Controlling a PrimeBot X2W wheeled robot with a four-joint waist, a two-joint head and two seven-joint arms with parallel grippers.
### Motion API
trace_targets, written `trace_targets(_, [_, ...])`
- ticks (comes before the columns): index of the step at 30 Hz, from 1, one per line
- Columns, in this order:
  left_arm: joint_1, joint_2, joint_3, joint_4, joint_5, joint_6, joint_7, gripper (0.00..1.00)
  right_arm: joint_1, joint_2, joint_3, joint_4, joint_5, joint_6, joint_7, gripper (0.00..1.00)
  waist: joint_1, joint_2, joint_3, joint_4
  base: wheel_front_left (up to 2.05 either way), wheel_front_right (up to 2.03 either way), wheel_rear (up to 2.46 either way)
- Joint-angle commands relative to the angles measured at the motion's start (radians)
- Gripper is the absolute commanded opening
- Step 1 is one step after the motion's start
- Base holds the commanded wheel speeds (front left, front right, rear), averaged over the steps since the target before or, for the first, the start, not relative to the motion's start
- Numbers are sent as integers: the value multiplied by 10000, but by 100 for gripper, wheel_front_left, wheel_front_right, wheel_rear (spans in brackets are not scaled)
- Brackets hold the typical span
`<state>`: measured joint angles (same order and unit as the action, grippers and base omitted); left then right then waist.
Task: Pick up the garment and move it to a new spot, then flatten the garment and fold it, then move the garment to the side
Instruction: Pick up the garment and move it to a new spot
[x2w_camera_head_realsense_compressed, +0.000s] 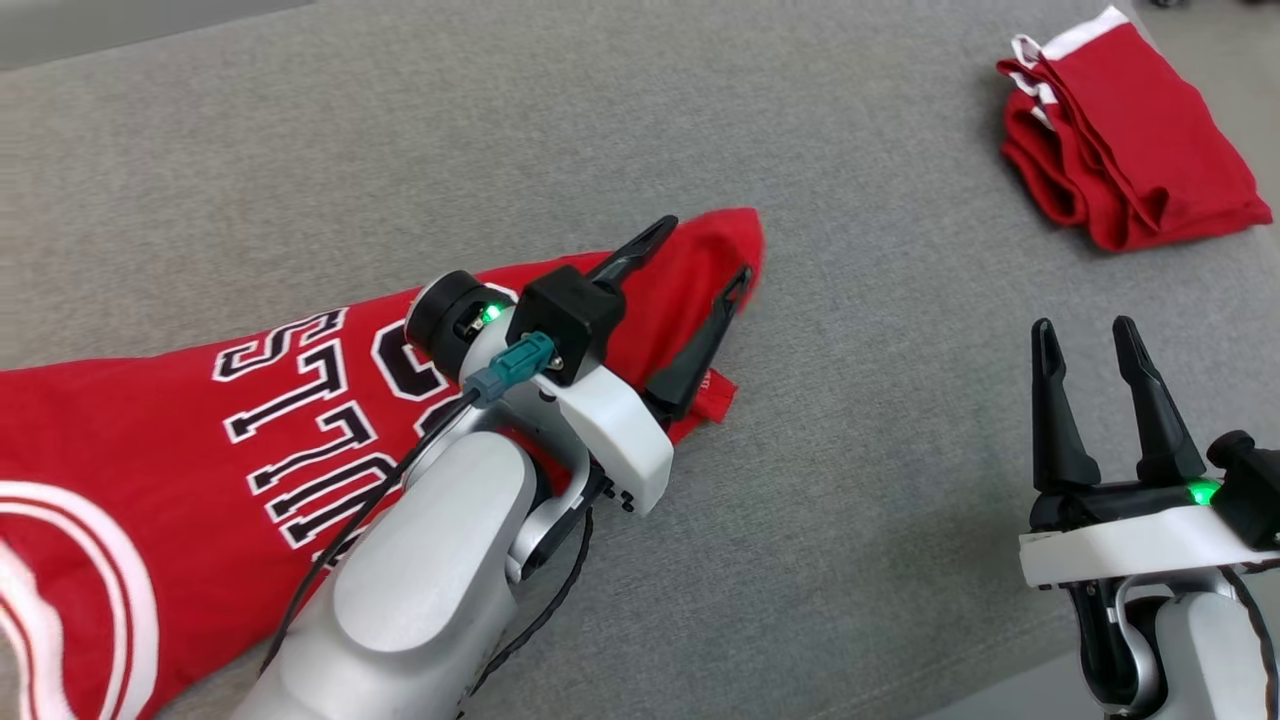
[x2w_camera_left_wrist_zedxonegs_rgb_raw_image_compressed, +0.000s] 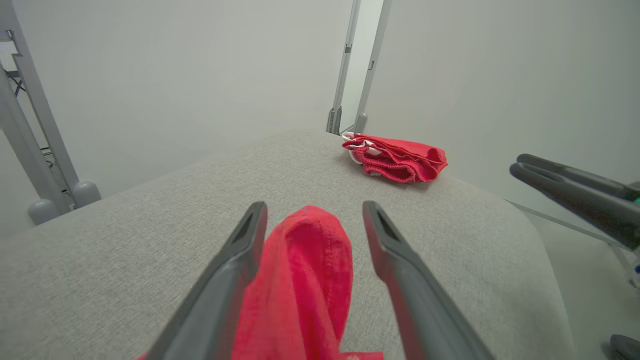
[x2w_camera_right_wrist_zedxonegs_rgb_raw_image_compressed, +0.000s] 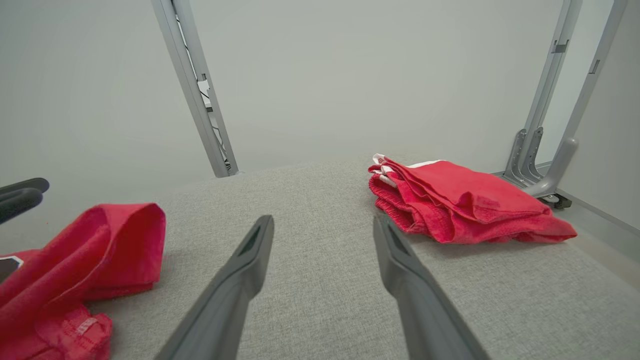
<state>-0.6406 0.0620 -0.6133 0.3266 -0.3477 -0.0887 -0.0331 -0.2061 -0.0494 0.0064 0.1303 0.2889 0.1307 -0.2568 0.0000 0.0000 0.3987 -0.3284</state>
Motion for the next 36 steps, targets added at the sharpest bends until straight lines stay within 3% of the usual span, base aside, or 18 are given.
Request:
trace_targets(1, [101,81,7,-29,-39,-44,-117,100,-49,-36,-68,15,-143,1,-82,100,0,0,-257,292,0,0,0])
trace_targets(6, [520,255,218,-239,-224,157,-450,100,139,-36,-198,7,-377,1,-25,100,0,0,-746,835,0,0,0])
trace_targets(22, [2431,1427,2610,-928,-1055,1816,-1992,100,729,-39,-323,-436,-1000,1,711,100,0,0,-1829,2331,0,0,0])
trace_targets(30, [3571,1829,3584,-1211,-1295,2226,-2252,100,977,-39,-330,-552,-1229,1,996,100,0,0,-2258,2804,0,0,0])
trace_targets(36, [4446,2062,4315,-1432,-1470,2205,-2313,100,1182,-37,-300,-619,-1336,1,1180,100,0,0,-2571,3042,0,0,0])
